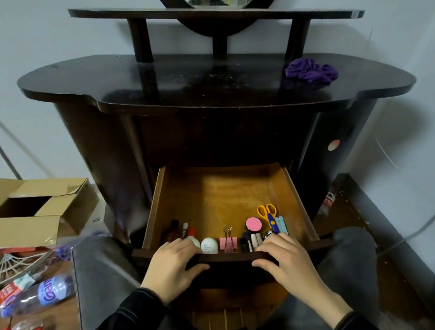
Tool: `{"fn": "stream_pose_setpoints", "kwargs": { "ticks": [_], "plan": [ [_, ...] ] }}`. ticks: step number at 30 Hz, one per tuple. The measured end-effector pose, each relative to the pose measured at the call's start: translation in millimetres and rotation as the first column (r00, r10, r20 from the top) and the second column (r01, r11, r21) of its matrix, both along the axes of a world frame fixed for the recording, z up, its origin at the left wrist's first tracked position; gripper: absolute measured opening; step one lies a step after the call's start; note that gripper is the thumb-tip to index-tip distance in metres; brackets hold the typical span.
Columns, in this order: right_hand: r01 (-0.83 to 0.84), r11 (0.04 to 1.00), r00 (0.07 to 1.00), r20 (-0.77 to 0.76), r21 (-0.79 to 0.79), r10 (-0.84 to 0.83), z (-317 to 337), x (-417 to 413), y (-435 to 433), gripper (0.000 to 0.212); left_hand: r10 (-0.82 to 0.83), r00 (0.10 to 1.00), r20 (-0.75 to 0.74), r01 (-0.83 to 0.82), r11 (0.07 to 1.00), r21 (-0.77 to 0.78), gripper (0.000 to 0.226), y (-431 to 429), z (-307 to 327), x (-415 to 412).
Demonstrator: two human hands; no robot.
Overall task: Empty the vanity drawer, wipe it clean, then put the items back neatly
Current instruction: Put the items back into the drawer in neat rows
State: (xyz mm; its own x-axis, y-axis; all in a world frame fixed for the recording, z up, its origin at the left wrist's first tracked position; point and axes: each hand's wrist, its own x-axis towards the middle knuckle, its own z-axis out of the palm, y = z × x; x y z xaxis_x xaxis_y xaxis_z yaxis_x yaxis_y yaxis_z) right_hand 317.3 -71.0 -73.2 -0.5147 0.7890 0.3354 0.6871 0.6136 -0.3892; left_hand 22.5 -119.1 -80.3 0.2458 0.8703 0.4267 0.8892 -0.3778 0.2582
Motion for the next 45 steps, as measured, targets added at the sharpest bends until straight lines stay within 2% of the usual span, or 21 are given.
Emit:
{"fn": "stream_pose_setpoints", "kwargs": {
  "ticks": [8, 16, 20, 23, 24, 26, 28, 29, 33, 36, 45],
  "plan": [
    [-0.001, 1.0, 0.999, 0.04, -0.003, 0.001, 9, -10, 40, 0.027, 0.018, 1.0, -0.013, -0.018, 1.0, 0.015, 0.021, 36, 7, -7],
    [0.096, 0.993, 0.994, 0.04, 0.071, -0.099, 8, -25, 85, 0.028, 0.156, 0.988, 0.022, -0.156, 0.988, 0.009, 0.026, 77, 7, -9],
    [0.204, 0.961, 0.976, 0.041, 0.186, -0.215, 7, -32, 86, 0.031, 0.308, 0.949, 0.071, -0.312, 0.949, 0.05, 0.037, 80, 5, -1],
    [0.382, 0.896, 0.923, -0.046, 0.226, -0.382, -3, -35, 67, 0.05, 0.445, 0.864, 0.236, -0.478, 0.872, 0.102, 0.062, 64, -1, 9],
    [0.466, 0.866, 0.885, -0.109, 0.185, -0.453, -7, -35, 60, 0.063, 0.492, 0.802, 0.338, -0.542, 0.837, 0.069, 0.074, 57, -3, 12],
    [0.603, 0.796, 0.757, -0.274, -0.055, -0.593, -13, -36, 47, 0.092, 0.573, 0.604, 0.554, -0.625, 0.772, -0.117, 0.098, 45, -8, 18],
    [0.593, 0.738, 0.639, -0.369, -0.323, -0.675, -12, -40, 41, 0.113, 0.625, 0.415, 0.662, -0.575, 0.744, -0.342, 0.117, 41, -10, 27],
    [0.564, 0.732, 0.621, -0.388, -0.383, -0.681, -11, -44, 40, 0.119, 0.634, 0.37, 0.679, -0.525, 0.746, -0.41, 0.122, 42, -9, 31],
    [0.512, 0.732, 0.557, -0.475, -0.45, -0.682, -13, -56, 43, 0.128, 0.661, 0.276, 0.698, -0.431, 0.734, -0.525, 0.128, 54, -8, 46],
    [0.469, 0.693, 0.467, -0.512, -0.548, -0.721, -22, -62, 42, 0.129, 0.653, 0.269, 0.708, -0.439, 0.737, -0.514, 0.129, 60, -15, 50],
    [0.454, 0.706, 0.444, -0.549, -0.543, -0.708, -43, -76, 91, 0.123, 0.629, 0.28, 0.726, -0.498, 0.741, -0.45, 0.128, 106, -28, 39]
  ]
}}
